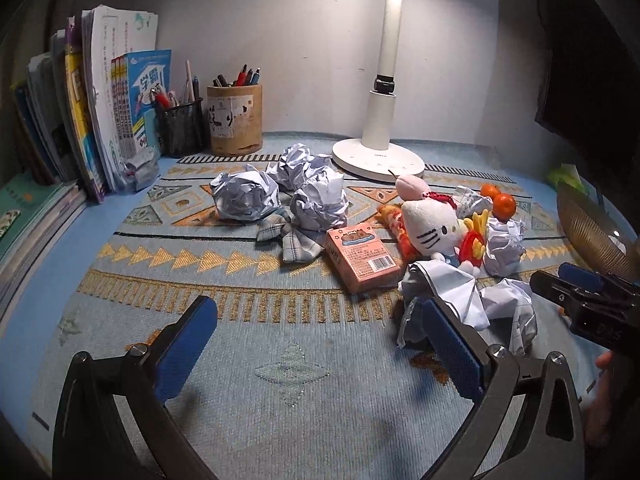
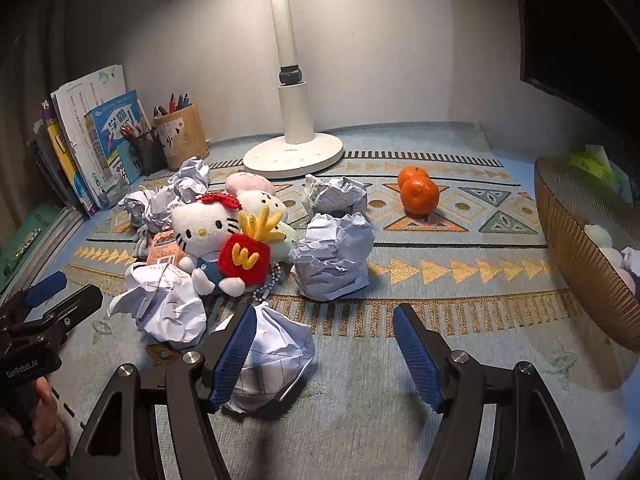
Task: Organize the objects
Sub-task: 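Return both tools to the desk toward the paper balls, then grasp a paper ball with the left tool while the right tool grasps another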
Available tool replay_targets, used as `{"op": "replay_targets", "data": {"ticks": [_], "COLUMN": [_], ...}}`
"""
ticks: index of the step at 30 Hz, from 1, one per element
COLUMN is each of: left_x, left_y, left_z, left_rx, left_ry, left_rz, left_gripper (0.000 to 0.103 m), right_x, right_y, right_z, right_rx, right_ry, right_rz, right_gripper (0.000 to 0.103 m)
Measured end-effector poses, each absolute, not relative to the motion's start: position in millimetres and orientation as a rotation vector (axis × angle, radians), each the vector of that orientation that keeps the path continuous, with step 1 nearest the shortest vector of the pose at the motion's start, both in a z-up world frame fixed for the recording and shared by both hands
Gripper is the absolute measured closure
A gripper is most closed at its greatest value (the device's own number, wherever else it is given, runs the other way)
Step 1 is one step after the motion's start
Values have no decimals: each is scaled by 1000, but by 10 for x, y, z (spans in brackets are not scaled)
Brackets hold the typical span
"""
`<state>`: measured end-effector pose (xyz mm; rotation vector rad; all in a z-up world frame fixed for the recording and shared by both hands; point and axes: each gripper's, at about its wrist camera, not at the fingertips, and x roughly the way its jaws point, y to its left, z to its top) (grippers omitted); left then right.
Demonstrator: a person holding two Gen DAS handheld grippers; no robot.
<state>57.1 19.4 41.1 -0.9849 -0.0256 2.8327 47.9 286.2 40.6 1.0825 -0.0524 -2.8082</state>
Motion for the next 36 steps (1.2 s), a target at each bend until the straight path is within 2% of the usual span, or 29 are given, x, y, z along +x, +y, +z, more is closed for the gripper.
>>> {"op": "replay_targets", "data": {"ticks": [4, 10, 14, 31, 33, 34, 36], "left_x": [551, 566, 585, 520, 461, 415, 282], "left_y": [209, 240, 294, 351, 334, 303, 284], "left_z": [397, 398, 397, 402, 424, 433, 397], "left_rx": [-1006, -994, -980, -1020, -1029, -1025, -1066], "left_ry": [-21, -4, 25, -16, -138, -233, -372], "left_rz": [2807, 2783, 2731, 2629, 2509, 2438, 2331], "left_gripper": [1, 1, 1, 1, 1, 1, 1], "right_x": [462, 482, 505, 563, 578, 594, 607], "right_y": [2896, 2910, 2947, 2823, 2790, 2769, 2716], "right_z": [399, 414, 436, 461, 459, 458, 445], "right_rx": [1096, 1081, 1054, 1006, 992, 980, 984], "right_ry": [-90, -111, -144, -66, -46, -34, -4], "right_rz": [-2800, -2799, -2785, -2718, -2698, -2689, -2668], "right_gripper": [27, 25, 16, 16, 20, 31, 35]}}
